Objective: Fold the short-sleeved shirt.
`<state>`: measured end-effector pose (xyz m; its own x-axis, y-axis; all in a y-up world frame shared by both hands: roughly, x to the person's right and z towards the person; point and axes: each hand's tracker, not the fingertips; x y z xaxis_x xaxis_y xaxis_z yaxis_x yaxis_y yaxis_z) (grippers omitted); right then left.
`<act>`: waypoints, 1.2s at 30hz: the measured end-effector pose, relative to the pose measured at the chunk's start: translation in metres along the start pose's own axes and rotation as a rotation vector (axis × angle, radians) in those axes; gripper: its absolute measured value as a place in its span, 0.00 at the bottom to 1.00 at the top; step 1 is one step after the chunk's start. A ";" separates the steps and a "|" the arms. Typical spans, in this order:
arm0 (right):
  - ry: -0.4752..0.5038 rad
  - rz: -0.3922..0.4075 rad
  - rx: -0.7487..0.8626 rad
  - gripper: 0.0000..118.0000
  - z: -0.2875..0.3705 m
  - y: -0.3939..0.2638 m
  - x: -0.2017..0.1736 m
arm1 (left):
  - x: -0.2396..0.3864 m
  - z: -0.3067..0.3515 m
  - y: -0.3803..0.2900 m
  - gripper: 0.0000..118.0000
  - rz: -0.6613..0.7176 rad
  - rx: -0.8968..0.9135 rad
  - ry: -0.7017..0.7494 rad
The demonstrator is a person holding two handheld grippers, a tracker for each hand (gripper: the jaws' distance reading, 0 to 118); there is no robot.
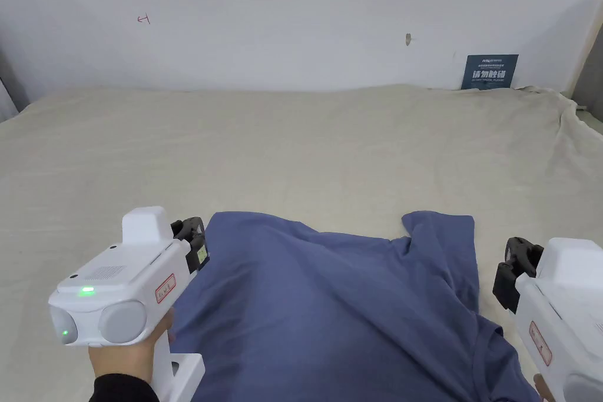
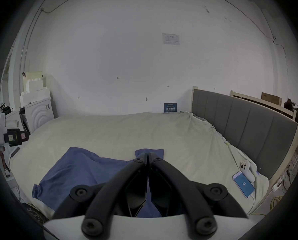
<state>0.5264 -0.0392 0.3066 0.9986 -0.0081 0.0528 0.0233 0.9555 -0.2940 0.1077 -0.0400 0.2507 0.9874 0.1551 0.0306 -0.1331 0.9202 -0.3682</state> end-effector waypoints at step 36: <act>-0.022 0.000 -0.273 0.00 -0.195 -0.035 0.006 | -0.067 -0.389 -0.017 0.20 -0.164 -0.652 0.129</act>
<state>0.5412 -0.1299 0.1312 0.9973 0.0014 0.0730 0.0384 0.8408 -0.5400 0.0767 -0.2057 -0.1071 0.9981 -0.0492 0.0373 0.0574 0.5172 -0.8539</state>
